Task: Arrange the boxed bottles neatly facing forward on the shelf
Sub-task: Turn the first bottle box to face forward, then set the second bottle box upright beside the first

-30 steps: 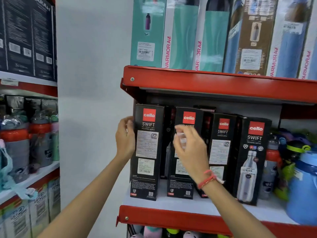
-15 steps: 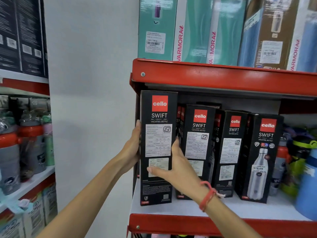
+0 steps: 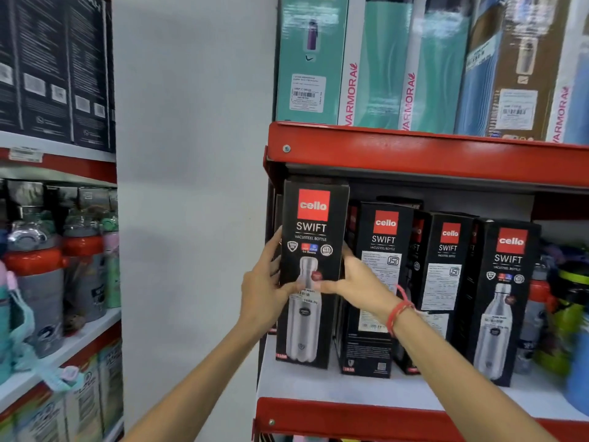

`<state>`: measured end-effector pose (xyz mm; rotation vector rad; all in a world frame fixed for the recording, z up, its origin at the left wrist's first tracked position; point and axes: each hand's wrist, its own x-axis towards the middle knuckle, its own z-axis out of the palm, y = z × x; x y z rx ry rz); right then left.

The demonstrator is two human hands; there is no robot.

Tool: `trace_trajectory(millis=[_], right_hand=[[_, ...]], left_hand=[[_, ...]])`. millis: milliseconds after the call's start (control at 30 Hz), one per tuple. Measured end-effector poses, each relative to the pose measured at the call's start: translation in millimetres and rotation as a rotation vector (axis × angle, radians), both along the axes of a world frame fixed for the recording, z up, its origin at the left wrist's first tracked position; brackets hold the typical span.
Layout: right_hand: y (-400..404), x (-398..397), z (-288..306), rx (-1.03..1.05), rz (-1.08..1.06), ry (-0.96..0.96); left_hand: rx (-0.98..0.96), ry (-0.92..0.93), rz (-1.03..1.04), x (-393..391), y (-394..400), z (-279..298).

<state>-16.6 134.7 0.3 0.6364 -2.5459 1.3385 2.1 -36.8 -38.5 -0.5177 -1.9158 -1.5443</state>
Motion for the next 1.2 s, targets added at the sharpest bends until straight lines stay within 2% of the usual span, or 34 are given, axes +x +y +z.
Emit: trace_trajectory(millis=[100,233,367,467,533,567,633,733,867,1000,1200], right_hand=[[-5.3,-10.5,-4.8,-0.023,-0.070,0.025],[-10.3,-18.6,-23.4,0.008,-0.138,0.028],[-7.3,-18.8,-34.8,0.015,-0.288,0.183],[-0.8,-8.3,-36.7,-0.117,-0.510,0.450],[3.2,-6.7,-42.0,-0.128,-0.753,0.622],[4.7,-8.3,-45.5,-0.091,-0.881,0.635],[5.9,-12.8,-50.2,-0.050,-1.004,0.483],[12.6,-13.9,-53.1,-0.072,-0.845,0.216],[44.2,-2.8,-51.6,-0.182,-0.610,0.264],[91.1,15.6,-42.2,-0.282,-0.282,0.280],[143.7,34.1,-19.7,-0.352,0.046,0.185]], left_hand=[[-0.030,0.000,0.137,-10.6,11.8,-6.8],[-0.103,-0.074,0.202,-20.0,15.1,-17.9],[-0.180,-0.119,0.279,-18.4,20.2,-16.0],[-0.201,-0.151,0.304,-14.1,20.8,-16.1],[-0.215,-0.167,0.351,-9.3,21.8,-16.5],[-0.213,-0.158,0.382,-6.5,23.1,-17.0],[-0.191,-0.106,0.457,0.2,28.0,-16.3],[-0.137,0.035,0.552,12.0,40.9,-12.5],[-0.108,0.203,0.438,24.3,64.4,-7.9],[-0.061,0.099,0.175,32.3,89.0,-4.2],[-0.172,-0.152,-0.046,35.6,115.0,0.7]])
